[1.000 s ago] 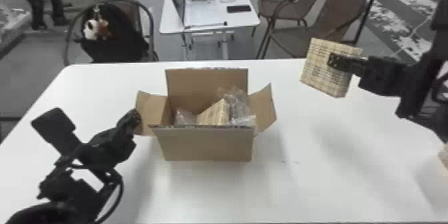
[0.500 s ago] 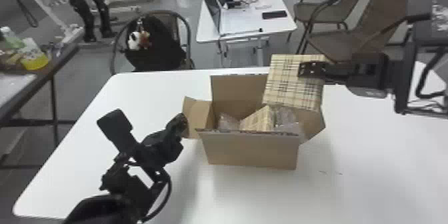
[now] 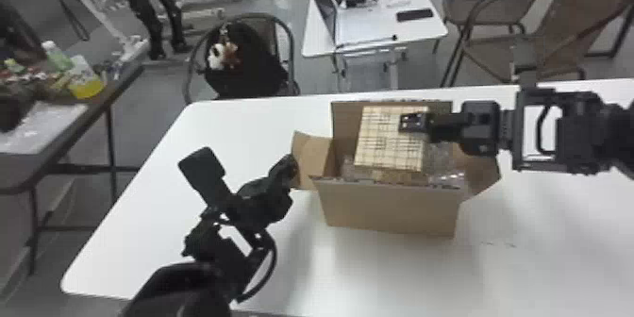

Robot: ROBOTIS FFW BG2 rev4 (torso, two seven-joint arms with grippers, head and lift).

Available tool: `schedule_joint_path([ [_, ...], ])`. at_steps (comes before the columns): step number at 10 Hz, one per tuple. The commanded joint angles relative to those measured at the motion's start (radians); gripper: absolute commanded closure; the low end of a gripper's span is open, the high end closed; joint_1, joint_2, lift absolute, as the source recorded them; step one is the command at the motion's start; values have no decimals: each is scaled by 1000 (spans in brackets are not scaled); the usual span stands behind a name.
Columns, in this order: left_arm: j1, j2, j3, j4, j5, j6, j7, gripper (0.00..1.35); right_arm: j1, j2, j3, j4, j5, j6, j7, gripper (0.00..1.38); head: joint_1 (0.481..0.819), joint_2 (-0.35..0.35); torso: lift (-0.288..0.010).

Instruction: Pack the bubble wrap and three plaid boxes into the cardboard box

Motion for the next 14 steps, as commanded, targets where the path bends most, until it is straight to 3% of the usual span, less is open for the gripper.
schedule_joint_path([
  [1, -3, -3, -6, 1, 0, 1, 7, 1211, -40, 13, 31, 87, 36, -8, 20, 976, 654, 268, -174],
  [3, 2, -3, 0, 0, 6, -1, 9, 1211, -42, 9, 40, 91, 35, 23, 60, -2, 663, 269, -174],
  [4, 5, -3, 0, -2, 9, -4, 9, 1211, -26, -2, 5, -11, 44, 68, 59, 47, 667, 271, -174],
  [5, 9, -3, 3, -2, 9, -7, 9, 1211, -3, -22, -52, -136, 62, 98, 30, 197, 662, 274, -174],
  [7, 12, -3, 4, -2, 12, -7, 9, 1211, 146, -63, -219, -426, 104, 48, -125, 360, 646, 257, -174],
  [9, 17, -3, 8, -2, 17, -14, 9, 1211, 316, -65, -327, -680, 320, -60, -165, 412, 625, 191, -174],
  [11, 23, -3, 8, -2, 18, -24, 9, 1211, 541, -62, -403, -961, 697, -178, -194, 432, 623, 141, -174],
  [12, 28, -3, 11, -2, 20, -27, 9, 1211, 667, -49, -433, -1081, 875, -247, -210, 432, 630, 92, -174],
  [14, 45, -3, 24, -5, 25, -36, 9, 1211, 877, 10, -471, -1136, 1007, -489, -217, 435, 655, 10, -174],
])
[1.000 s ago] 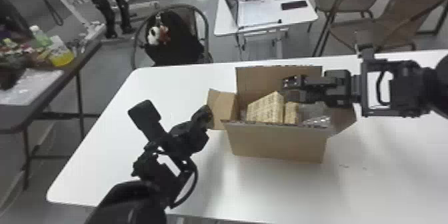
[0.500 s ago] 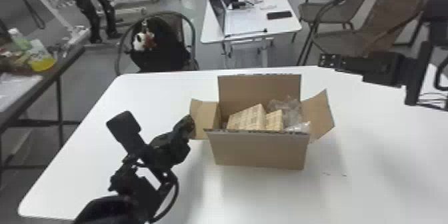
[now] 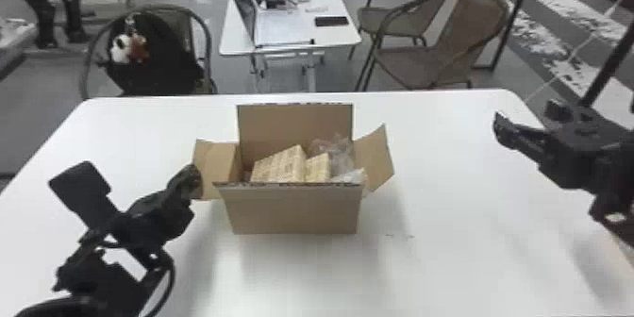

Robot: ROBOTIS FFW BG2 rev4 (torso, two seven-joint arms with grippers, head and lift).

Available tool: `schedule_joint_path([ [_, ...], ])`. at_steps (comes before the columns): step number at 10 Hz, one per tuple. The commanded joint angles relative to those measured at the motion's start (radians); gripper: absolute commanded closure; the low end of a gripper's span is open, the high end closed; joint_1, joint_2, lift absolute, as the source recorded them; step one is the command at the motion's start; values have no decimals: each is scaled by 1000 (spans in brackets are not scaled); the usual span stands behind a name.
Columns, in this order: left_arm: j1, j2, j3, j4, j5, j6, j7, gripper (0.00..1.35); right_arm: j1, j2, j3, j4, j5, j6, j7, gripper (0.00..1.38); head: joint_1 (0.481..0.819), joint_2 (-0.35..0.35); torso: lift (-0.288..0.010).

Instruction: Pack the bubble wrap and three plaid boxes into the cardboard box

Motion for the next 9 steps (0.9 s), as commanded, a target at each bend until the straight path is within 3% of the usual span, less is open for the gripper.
schedule_joint_path([
  [1, 9, -3, 7, -3, 3, -4, 0, 1211, 150, 57, -39, -9, 76, -217, 1, 437, 664, 2, -174],
  [3, 24, -3, 23, -14, 3, -7, 0, 1211, 283, 123, -85, 37, 95, -460, -7, 438, 695, -18, -174],
  [4, 30, -3, 29, -17, 3, -10, -1, 1211, 336, 149, -95, 72, 94, -596, -7, 438, 695, -26, -174],
  [5, 35, -3, 35, -19, 3, -11, -1, 1211, 371, 161, -111, 121, 63, -684, -7, 447, 695, -29, -174],
  [9, 49, -3, 44, -20, 3, -15, -5, 1211, 484, 172, -226, 301, -82, -822, -7, 463, 695, -86, -174],
])
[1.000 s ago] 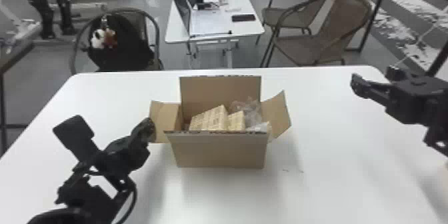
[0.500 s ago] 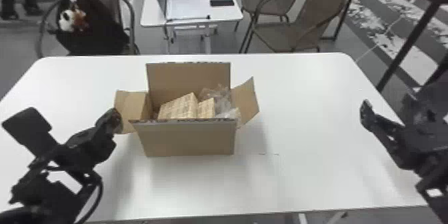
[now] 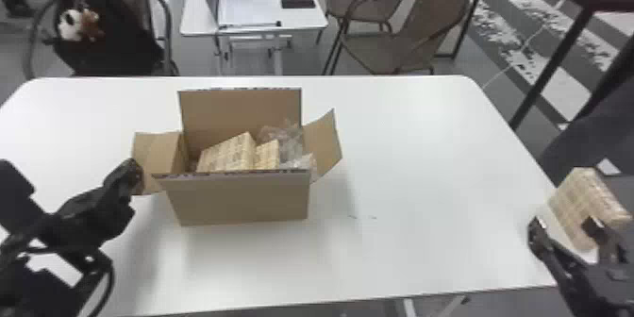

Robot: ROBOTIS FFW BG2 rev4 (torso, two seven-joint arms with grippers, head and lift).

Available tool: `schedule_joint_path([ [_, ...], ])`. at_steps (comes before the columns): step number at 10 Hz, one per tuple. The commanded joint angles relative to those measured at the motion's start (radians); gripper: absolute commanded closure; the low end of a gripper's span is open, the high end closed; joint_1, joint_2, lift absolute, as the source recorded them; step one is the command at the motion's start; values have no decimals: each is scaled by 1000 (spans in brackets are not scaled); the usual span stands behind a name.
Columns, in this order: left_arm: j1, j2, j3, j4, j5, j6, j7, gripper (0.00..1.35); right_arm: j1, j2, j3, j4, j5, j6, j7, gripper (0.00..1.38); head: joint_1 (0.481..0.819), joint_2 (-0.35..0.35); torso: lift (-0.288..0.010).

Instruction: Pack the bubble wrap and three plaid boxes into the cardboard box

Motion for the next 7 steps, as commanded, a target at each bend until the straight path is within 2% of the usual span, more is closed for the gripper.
schedule_joint_path([
  [1, 2, -3, 2, 0, 0, 0, -2, 1211, 27, 27, -45, 27, -4, -25, -1, 461, 695, -113, -174],
  [2, 2, -3, 2, 0, 0, -2, 0, 1211, 30, 49, -67, 42, 4, -29, 1, 461, 695, -124, -174],
  [6, 4, -3, 1, 0, -2, -2, -2, 1211, 17, 49, -199, 103, 5, -20, 36, 463, 695, -208, -174],
  [7, 4, -3, 1, 0, 0, -2, -2, 1211, -18, 49, -234, 123, 13, 5, 87, 463, 695, -234, -174],
])
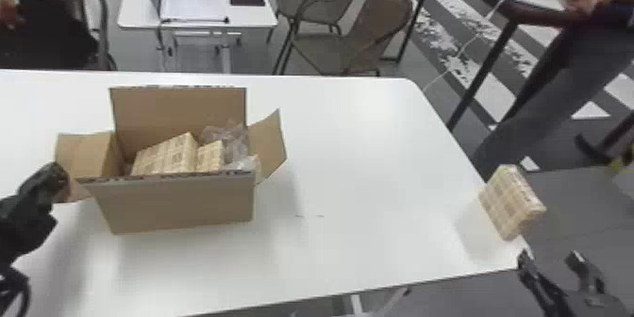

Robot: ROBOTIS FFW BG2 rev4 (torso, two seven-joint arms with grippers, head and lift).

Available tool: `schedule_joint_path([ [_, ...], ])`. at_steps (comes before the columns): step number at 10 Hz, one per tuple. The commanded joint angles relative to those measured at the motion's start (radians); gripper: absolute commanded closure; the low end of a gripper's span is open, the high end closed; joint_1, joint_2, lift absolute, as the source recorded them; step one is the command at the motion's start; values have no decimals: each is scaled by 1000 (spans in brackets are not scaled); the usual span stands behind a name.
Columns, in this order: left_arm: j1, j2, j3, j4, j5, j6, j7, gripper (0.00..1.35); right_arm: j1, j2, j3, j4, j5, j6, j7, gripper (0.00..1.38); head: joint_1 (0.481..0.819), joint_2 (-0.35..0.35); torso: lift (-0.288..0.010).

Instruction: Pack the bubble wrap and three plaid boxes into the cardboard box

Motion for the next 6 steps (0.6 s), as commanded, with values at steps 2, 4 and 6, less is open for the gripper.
schedule_joint_path([
  [2, -2, -3, -2, 0, 1, -2, -6, 1211, -62, 2, -38, 35, 35, 24, 39, 461, 695, -254, -174],
  [4, 0, -3, 0, 0, 1, -3, -6, 1211, -117, 2, -40, 93, 27, 24, 54, 461, 695, -263, -174],
  [6, -3, -3, -2, 0, 1, -6, -6, 1211, -172, 2, -40, 135, 50, 44, 77, 461, 695, -261, -174],
])
